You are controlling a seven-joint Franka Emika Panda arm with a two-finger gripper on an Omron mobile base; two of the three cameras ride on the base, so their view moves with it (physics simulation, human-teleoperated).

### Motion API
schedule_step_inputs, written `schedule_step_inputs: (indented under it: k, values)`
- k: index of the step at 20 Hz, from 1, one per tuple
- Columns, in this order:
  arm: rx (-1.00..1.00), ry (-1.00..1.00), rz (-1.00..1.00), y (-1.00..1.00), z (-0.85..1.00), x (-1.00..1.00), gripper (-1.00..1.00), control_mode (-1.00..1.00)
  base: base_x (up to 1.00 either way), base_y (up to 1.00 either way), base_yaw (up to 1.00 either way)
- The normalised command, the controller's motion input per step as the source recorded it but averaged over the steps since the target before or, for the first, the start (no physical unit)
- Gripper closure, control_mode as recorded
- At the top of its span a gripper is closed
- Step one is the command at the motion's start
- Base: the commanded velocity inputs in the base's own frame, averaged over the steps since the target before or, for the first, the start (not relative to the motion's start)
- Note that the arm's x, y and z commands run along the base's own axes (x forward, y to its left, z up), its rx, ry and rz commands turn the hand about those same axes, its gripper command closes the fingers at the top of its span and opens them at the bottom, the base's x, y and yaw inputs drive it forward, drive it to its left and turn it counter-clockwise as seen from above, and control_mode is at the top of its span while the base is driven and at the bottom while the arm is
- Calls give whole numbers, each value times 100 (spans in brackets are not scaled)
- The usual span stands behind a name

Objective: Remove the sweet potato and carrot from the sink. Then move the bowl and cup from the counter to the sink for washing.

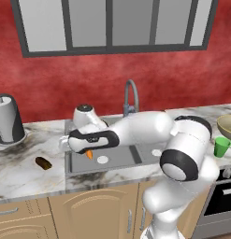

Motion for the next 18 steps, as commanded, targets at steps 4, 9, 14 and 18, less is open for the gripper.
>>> schedule_step_inputs:
  k: [4, 9, 14, 18]
  values:
    - [0, 0, -29, -38, 1, 4, -100, -100, 0, 0, 0]
    - [0, 0, -17, -36, 1, 2, -100, -100, 0, 0, 0]
    - [0, 0, -3, -29, 0, 10, -100, -100, 0, 0, 0]
    - [0, 0, 0, -27, 0, 16, -100, -100, 0, 0, 0]
